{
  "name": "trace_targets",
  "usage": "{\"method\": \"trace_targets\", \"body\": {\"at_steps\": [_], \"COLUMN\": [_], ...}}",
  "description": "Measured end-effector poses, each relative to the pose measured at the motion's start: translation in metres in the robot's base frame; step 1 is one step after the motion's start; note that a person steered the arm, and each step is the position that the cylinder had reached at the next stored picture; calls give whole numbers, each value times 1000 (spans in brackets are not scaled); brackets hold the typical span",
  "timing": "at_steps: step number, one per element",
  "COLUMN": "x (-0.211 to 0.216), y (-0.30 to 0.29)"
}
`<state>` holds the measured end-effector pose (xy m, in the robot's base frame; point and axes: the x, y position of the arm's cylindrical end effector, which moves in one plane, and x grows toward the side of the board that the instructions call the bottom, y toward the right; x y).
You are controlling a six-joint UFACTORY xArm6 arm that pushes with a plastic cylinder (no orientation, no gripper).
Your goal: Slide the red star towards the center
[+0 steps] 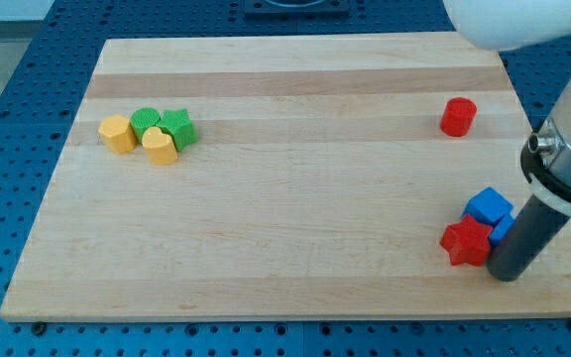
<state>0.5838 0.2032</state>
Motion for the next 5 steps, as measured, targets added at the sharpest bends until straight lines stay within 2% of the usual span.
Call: {"method": "trace_targets", "body": {"at_steps": [1,2,5], "x": [19,20,-24], "y": [0,-2,-36]}}
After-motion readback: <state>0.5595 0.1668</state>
